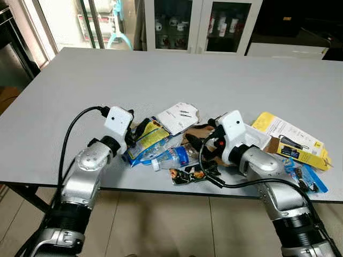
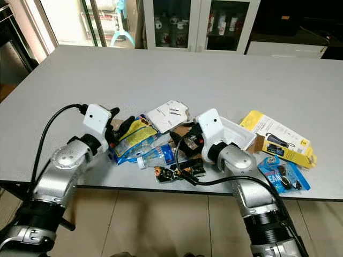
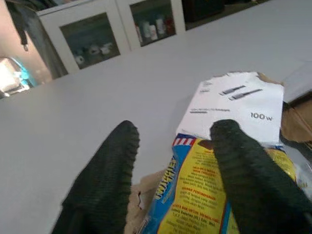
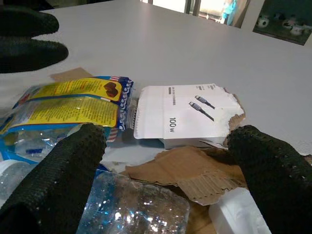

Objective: Picking trash to rubbish bin

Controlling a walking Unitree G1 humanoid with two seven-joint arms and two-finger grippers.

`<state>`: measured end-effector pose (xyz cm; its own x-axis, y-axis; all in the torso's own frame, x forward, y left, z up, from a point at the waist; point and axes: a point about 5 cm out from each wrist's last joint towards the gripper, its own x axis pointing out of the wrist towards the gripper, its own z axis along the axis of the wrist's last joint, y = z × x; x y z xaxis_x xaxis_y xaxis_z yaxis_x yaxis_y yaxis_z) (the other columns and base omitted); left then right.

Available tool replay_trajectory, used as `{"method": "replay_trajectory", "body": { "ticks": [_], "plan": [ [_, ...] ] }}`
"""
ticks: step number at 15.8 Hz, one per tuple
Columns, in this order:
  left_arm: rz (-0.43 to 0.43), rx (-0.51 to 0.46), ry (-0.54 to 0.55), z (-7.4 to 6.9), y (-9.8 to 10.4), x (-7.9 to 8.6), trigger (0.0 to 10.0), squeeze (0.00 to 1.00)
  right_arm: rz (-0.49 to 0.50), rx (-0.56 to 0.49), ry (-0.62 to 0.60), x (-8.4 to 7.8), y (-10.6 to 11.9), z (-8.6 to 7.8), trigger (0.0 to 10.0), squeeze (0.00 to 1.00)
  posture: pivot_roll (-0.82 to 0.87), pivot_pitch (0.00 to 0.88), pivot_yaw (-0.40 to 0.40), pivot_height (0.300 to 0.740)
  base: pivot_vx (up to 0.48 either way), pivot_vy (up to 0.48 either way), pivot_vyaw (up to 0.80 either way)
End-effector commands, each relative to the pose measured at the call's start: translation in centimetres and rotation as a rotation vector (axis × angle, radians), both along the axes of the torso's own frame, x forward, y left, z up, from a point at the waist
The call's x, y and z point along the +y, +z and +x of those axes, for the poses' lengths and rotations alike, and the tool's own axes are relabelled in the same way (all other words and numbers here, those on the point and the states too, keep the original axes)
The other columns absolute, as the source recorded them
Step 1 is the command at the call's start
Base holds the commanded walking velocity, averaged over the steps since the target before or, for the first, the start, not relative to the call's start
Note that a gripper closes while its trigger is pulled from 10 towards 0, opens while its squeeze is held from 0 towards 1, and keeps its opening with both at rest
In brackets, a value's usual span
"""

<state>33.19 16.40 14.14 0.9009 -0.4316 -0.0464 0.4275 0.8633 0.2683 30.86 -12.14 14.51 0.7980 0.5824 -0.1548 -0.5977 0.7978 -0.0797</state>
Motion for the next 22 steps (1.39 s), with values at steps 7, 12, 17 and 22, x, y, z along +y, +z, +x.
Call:
{"method": "replay_trajectory", "body": {
  "ticks": [7, 12, 17, 22],
  "plan": [
    [0.003, 0.075, -0.136, -0.3, 1.2, 1.1, 10.0, 1.0, 0.025, -0.001, 0.003, 0.7, 0.4, 0.3, 10.0, 0.0, 0.0, 0.056, -0.003, 0.74, 0.0, 0.0, 0.0],
    [0.11, 0.135, -0.196, 0.1, 0.3, 1.3, 10.0, 1.0, 0.029, -0.004, 0.003, 0.7, 0.5, 0.3, 10.0, 0.0, -0.01, 0.06, -0.002, 0.74, 0.0, 0.0, 0.0],
    [0.081, 0.165, -0.224, 0.6, -0.1, 0.8, 10.0, 0.0, 0.031, -0.005, 0.004, 0.8, 0.4, 0.2, 10.0, 0.0, -0.01, 0.059, 0.003, 0.74, 0.0, 0.0, 0.0],
    [0.15, 0.243, -0.308, -0.2, -1.9, 0.2, 10.0, 0.0, 0.036, -0.006, 0.0, 0.8, 0.5, 0.2, 10.0, 0.0, -0.01, 0.066, 0.011, 0.74, 0.0, 0.0, 0.0]
  ]
}}
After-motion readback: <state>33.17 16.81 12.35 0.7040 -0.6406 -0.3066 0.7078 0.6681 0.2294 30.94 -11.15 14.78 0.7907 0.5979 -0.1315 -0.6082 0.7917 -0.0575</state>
